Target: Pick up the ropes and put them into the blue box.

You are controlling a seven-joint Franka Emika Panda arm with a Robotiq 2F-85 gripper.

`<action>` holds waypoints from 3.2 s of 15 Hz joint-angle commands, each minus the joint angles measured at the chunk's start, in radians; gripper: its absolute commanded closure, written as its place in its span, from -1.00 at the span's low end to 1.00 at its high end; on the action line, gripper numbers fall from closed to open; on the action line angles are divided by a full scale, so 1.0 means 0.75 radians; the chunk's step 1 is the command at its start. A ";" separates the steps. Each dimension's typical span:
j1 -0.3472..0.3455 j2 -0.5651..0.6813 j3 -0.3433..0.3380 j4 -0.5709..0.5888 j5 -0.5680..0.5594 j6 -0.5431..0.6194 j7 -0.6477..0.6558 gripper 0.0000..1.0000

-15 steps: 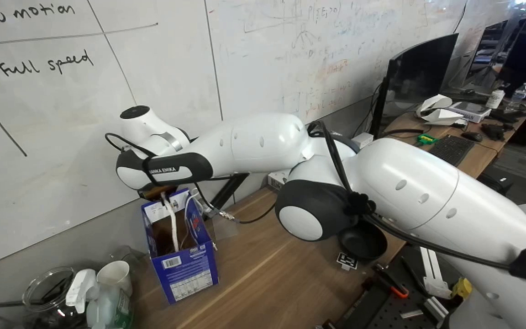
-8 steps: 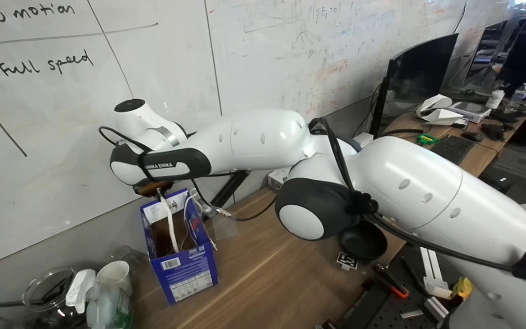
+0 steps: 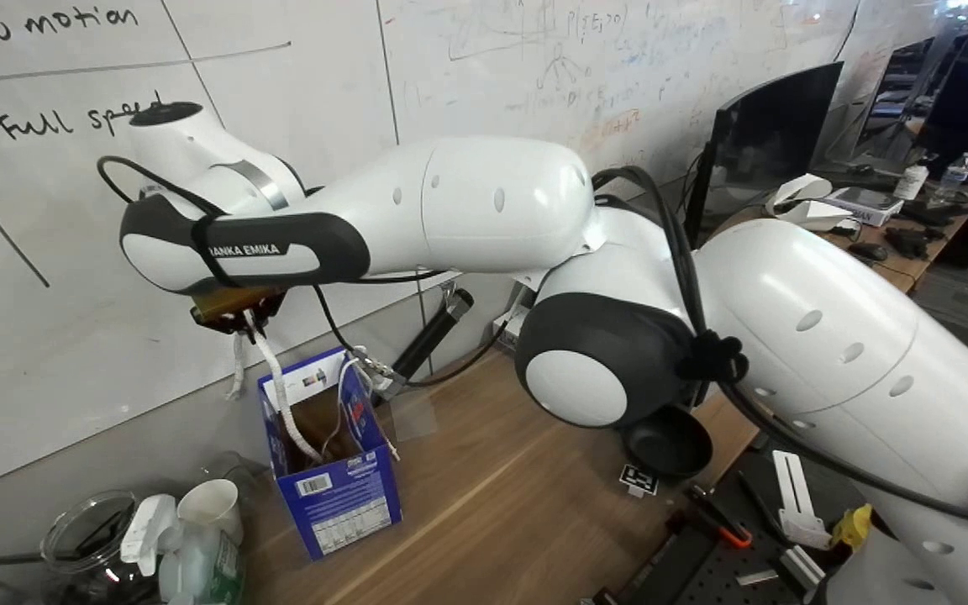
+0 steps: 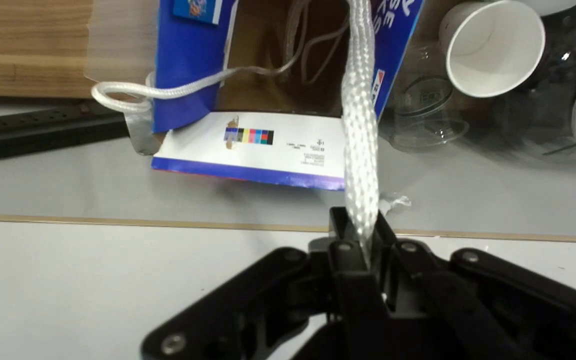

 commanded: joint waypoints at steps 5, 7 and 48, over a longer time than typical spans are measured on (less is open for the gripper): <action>0.057 -0.348 0.003 -0.356 -0.018 -0.294 -0.008 0.87; 0.062 -0.419 0.003 -0.461 -0.017 -0.296 -0.009 0.87; -0.183 -0.520 0.085 -1.082 -0.020 0.552 0.099 -0.59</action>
